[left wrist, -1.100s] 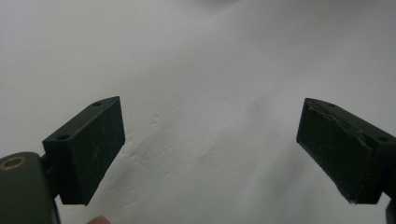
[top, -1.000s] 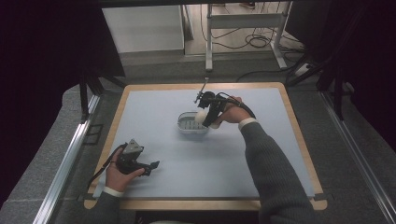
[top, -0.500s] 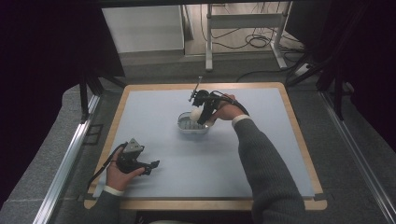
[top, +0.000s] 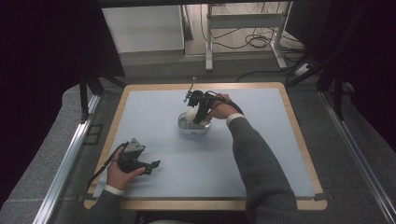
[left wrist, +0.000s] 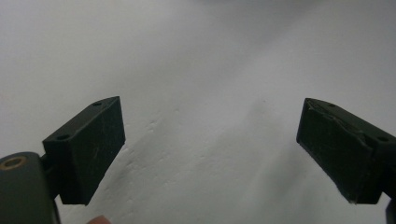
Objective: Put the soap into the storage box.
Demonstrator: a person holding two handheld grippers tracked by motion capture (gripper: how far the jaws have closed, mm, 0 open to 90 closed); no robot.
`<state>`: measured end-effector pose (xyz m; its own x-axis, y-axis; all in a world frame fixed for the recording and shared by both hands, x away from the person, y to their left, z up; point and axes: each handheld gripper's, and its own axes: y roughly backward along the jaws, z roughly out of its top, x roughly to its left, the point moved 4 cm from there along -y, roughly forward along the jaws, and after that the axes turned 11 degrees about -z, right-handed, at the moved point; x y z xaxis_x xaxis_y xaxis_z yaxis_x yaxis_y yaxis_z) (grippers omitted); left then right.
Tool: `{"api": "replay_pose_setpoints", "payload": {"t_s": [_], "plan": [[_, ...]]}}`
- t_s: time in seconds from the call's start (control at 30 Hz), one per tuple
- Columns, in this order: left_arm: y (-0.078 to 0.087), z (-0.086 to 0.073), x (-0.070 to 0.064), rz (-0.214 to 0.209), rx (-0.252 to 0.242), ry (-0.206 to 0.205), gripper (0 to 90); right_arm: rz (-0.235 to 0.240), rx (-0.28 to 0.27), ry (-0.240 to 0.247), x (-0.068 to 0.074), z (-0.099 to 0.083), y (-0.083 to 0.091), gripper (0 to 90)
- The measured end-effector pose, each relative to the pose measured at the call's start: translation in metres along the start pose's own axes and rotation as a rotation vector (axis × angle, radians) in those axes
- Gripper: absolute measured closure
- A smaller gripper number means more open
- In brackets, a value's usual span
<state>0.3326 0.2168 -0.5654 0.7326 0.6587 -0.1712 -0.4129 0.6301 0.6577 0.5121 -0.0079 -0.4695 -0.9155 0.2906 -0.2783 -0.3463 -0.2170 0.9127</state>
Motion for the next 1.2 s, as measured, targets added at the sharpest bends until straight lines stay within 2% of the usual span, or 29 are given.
{"api": "replay_pose_setpoints", "payload": {"t_s": [0.23,0.47,0.6,0.67,0.73,0.83,0.9,1.03,1.07,1.2], "plan": [[0.001,-0.001,0.001,0.002,-0.004,0.003,8.3,-0.006,0.011,0.046,0.004,0.005,-0.010,49.6],[0.001,-0.001,0.001,0.001,-0.007,0.008,8.3,-0.010,0.025,0.071,0.007,0.006,-0.016,49.5],[0.000,-0.001,0.001,0.001,-0.005,0.008,8.3,-0.020,0.039,0.113,0.010,0.006,-0.020,48.6],[0.000,-0.001,0.000,0.001,-0.005,0.008,8.3,-0.015,0.054,0.088,0.011,0.005,-0.021,46.3],[0.001,-0.002,0.001,0.002,-0.005,0.008,8.3,-0.019,0.043,0.083,0.010,0.005,-0.020,44.5],[0.001,-0.002,0.001,0.002,0.000,0.004,8.3,-0.019,0.004,0.038,0.009,0.006,-0.011,44.2],[0.001,-0.002,0.001,0.001,0.000,0.005,8.3,-0.023,-0.003,0.039,0.007,0.005,-0.006,44.0],[0.000,-0.002,0.000,-0.002,-0.004,0.010,8.3,-0.026,-0.019,0.005,0.005,0.000,0.002,41.9],[0.000,-0.001,0.000,-0.004,-0.006,0.012,8.3,-0.022,-0.037,-0.012,0.003,-0.003,0.006,41.5],[-0.002,-0.001,0.000,-0.001,-0.004,0.013,8.3,-0.028,-0.042,-0.030,0.001,-0.008,0.013,40.5]]}}
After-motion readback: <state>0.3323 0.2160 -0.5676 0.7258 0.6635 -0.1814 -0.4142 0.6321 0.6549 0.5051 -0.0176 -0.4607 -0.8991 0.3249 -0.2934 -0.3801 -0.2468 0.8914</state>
